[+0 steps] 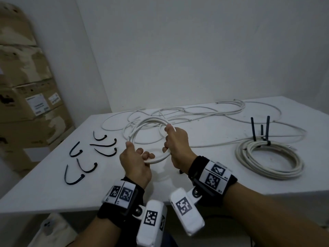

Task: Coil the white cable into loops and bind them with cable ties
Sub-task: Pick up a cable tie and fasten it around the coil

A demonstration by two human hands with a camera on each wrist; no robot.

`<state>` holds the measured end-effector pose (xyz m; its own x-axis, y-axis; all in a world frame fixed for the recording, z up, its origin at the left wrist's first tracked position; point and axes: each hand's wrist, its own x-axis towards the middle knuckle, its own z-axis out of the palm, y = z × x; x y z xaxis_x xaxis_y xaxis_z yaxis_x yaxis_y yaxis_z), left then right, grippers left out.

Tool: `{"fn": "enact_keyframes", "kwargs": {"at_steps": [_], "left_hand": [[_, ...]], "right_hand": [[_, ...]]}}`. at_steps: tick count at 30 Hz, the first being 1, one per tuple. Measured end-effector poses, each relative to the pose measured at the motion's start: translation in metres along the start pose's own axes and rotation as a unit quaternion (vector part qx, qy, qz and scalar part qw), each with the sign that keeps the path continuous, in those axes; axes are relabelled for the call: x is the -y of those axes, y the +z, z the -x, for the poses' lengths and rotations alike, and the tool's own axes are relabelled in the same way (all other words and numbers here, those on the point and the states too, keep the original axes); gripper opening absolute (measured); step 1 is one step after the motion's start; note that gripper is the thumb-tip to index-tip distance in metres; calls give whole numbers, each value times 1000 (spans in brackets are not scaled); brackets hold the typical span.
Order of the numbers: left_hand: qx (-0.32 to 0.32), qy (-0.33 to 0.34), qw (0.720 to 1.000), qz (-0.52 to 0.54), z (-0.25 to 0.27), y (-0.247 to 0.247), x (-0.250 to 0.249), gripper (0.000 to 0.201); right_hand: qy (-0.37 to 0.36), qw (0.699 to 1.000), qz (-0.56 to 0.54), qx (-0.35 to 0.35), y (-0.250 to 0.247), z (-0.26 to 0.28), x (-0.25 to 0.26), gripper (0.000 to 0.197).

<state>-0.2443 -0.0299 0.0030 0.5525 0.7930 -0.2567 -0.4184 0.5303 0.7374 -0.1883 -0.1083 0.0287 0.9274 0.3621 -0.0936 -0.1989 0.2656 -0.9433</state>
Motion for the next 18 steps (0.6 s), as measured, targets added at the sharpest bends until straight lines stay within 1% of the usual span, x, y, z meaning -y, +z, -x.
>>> {"fn": "enact_keyframes", "kwargs": {"at_steps": [2,5,8,9,10,11,12,13,14,15,16,17,18], "left_hand": [[9,-11,1000,16,7,-2,2,23],[30,-13,999,5,17,-4,0,31],[55,-29,998,-22,15,-13,-10,24],[49,-18,997,-49,10,-18,-16,21],[29,12,996,-86,4,-22,-24,17],[5,55,991,-123,-2,-25,-34,19],[-9,114,980,-161,-5,-25,-46,28],[-4,182,962,-204,-7,-23,-59,38],[23,248,932,-261,-7,-18,-73,48],[71,293,889,-343,-6,-10,-86,55],[132,302,838,-434,-7,-2,-98,59],[200,266,791,-513,-6,8,-108,63],[268,201,754,-565,-6,17,-116,64]], "right_hand": [[-34,999,33,21,0,-3,3,20],[-84,992,81,54,-3,-10,11,21],[-123,976,138,110,-6,-17,26,19],[-129,969,163,135,-8,-19,33,17],[-134,959,192,162,-9,-20,39,17],[-139,946,226,186,-11,-20,45,18],[-146,930,264,208,-11,-20,50,22],[-159,911,305,227,-11,-20,54,27],[-179,886,353,244,-9,-19,57,32],[-203,851,409,259,-5,-16,60,34],[-229,809,469,269,0,-13,62,34],[-248,769,520,277,4,-11,62,35],[-257,742,550,285,7,-8,63,36]]}}
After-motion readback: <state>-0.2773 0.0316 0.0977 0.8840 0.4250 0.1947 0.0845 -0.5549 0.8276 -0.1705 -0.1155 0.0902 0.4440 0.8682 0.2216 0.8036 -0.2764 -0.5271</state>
